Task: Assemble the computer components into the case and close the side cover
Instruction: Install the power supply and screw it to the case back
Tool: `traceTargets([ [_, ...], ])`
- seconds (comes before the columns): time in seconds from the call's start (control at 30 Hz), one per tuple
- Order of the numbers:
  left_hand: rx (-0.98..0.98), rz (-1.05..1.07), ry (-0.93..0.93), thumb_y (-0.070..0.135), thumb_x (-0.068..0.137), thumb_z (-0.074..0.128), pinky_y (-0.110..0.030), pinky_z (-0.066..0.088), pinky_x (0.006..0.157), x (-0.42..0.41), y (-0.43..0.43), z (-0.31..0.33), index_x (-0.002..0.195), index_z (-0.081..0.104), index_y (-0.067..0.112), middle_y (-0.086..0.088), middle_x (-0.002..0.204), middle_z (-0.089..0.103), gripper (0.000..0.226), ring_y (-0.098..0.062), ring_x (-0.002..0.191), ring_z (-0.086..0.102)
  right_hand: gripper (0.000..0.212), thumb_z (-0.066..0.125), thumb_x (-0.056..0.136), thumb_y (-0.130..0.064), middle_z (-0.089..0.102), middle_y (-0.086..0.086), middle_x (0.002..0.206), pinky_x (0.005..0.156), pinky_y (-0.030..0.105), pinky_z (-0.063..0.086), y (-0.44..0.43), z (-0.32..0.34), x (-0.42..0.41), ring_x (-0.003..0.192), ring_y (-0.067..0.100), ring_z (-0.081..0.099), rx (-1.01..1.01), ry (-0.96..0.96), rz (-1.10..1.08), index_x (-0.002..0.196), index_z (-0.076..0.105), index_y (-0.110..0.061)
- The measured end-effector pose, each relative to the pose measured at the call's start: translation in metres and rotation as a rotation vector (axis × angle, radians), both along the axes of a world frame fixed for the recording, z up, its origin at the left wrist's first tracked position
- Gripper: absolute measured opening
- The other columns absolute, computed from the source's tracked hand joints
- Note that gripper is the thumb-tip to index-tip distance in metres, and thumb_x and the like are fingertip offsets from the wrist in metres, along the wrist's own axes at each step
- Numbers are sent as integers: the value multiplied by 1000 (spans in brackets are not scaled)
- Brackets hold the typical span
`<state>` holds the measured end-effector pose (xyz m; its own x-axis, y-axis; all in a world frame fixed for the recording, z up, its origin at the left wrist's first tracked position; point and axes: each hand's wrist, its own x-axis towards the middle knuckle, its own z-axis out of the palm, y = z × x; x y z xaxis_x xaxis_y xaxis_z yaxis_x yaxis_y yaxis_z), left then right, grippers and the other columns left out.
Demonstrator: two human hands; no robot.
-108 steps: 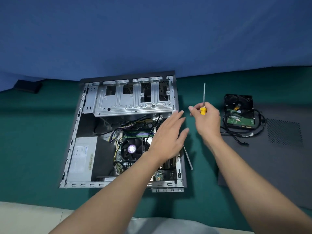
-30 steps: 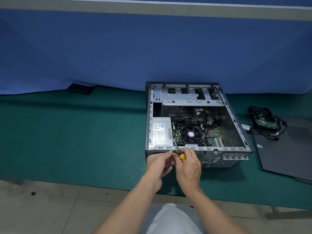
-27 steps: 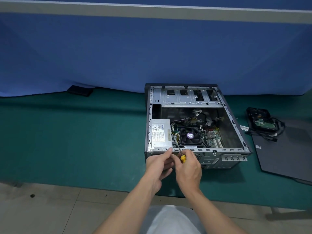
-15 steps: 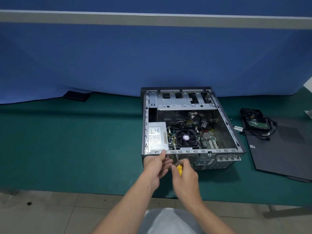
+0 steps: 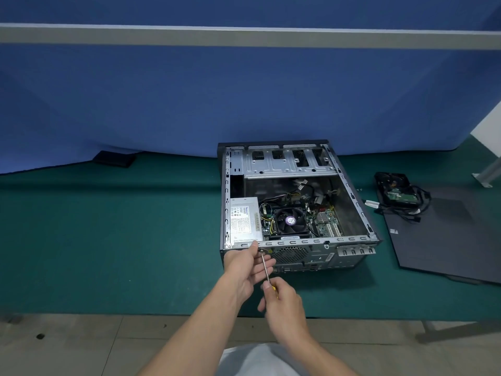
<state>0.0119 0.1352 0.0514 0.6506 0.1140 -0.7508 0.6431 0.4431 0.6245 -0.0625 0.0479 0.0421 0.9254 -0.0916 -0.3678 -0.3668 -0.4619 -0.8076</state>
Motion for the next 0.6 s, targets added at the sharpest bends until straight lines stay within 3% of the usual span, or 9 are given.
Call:
traceTargets([
  [0.17,-7,8,-6,17,95,62,-32,59,53,0,0,-1,95,62,-13,-24,82,72,29,-31,71,73,24,43,100,-24,62,-4,57,53,21,35,2,-2,0,51,2,48,3,-7,-19,83,57,-14],
  [0.33,-13,27,-14,15,95,62,-35,61,57,0,-1,-2,94,62,-14,-24,79,72,29,-31,71,73,24,43,100,-24,62,-2,59,56,24,37,4,-3,1,58,8,52,19,-6,-34,81,55,-17],
  [0.47,-10,32,-21,15,94,62,-36,61,60,0,0,-3,92,62,-14,-25,79,72,29,-31,72,73,25,43,100,-24,61,-3,58,53,18,35,5,-1,1,58,8,53,7,-16,-25,79,55,-19],
  [0.6,-10,29,-28,15,94,62,-36,61,61,0,0,-4,94,62,-15,-24,78,72,30,-31,73,73,27,43,100,-21,60,-1,57,54,26,38,6,0,6,53,13,51,35,27,-26,79,57,-13],
])
